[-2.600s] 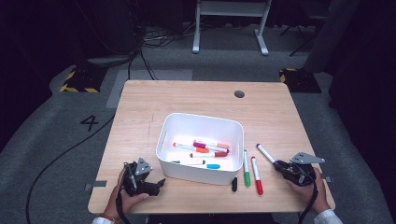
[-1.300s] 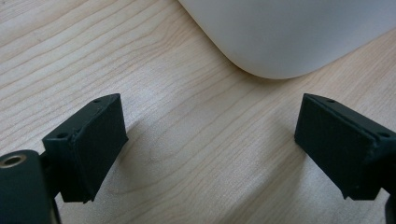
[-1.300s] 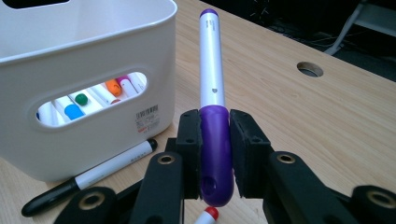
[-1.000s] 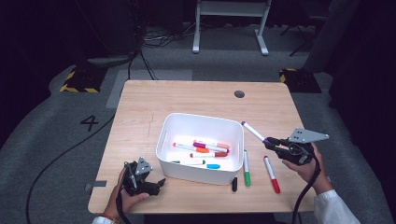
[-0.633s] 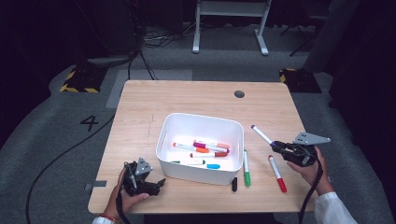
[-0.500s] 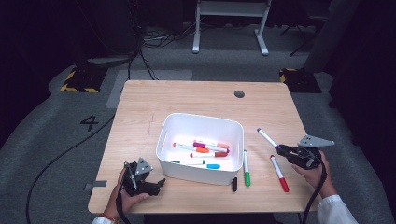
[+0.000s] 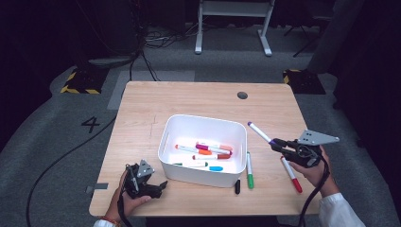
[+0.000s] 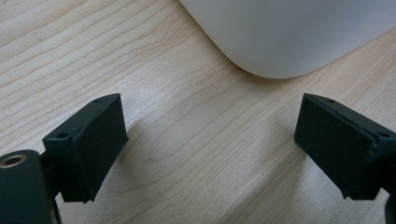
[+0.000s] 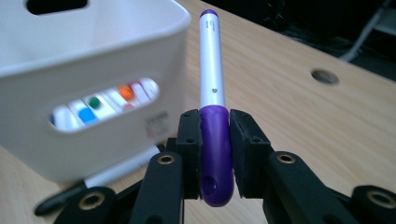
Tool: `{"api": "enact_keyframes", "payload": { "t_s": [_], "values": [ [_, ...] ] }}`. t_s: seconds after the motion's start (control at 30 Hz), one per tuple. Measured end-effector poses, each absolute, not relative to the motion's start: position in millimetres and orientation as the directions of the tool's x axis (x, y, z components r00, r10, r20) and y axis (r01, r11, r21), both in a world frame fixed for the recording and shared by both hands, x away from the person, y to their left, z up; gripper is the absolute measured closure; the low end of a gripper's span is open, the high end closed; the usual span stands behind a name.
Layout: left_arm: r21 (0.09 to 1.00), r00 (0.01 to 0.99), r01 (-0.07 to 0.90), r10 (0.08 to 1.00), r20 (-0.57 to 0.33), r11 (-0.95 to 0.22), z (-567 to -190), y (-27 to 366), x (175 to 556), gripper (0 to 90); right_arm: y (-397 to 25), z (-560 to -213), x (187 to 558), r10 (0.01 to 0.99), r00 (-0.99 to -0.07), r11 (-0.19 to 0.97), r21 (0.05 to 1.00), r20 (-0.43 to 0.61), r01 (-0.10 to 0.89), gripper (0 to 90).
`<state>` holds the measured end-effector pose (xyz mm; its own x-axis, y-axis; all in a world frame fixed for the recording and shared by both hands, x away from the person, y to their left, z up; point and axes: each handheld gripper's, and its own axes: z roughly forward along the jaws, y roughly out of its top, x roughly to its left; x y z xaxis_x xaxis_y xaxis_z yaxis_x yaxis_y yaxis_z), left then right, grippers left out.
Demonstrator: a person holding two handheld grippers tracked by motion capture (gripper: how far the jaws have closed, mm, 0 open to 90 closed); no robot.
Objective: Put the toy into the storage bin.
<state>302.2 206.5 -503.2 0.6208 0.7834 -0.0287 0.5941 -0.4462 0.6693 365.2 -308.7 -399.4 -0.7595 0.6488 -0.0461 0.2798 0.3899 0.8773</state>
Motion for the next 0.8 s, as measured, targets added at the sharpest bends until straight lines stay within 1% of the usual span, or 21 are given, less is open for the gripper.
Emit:
{"api": "enact_keyframes", "payload": {
  "t_s": [0.1, 0.33, 0.57, 0.63, 0.67, 0.8],
  "values": [
    [0.670, 0.621, 0.594, 0.783, -0.029, -0.446, -503, 206, 302, 9.2, -286, -383, 364, 0.603, -0.795, 0.407, 0.885, -0.072, 0.228, 75.5],
    [0.669, 0.621, 0.594, 0.783, -0.029, -0.446, -503, 206, 302, 9.1, -232, -362, 367, 0.500, -0.861, 0.463, 0.869, -0.093, 0.175, 75.5],
    [0.670, 0.621, 0.594, 0.783, -0.028, -0.446, -503, 206, 302, 9.2, -185, -358, 370, 0.402, -0.910, 0.544, 0.826, -0.103, 0.147, 75.4],
    [0.670, 0.622, 0.592, 0.783, -0.027, -0.447, -503, 207, 302, 9.2, -174, -358, 370, 0.379, -0.922, 0.561, 0.813, -0.084, 0.157, 75.4],
    [0.670, 0.622, 0.592, 0.783, -0.027, -0.447, -503, 207, 302, 9.2, -169, -359, 371, 0.362, -0.927, 0.577, 0.804, -0.097, 0.141, 75.4],
    [0.670, 0.622, 0.592, 0.783, -0.027, -0.448, -503, 207, 302, 9.2, -150, -363, 369, 0.307, -0.947, 0.633, 0.763, -0.095, 0.129, 75.4]
  ]
}}
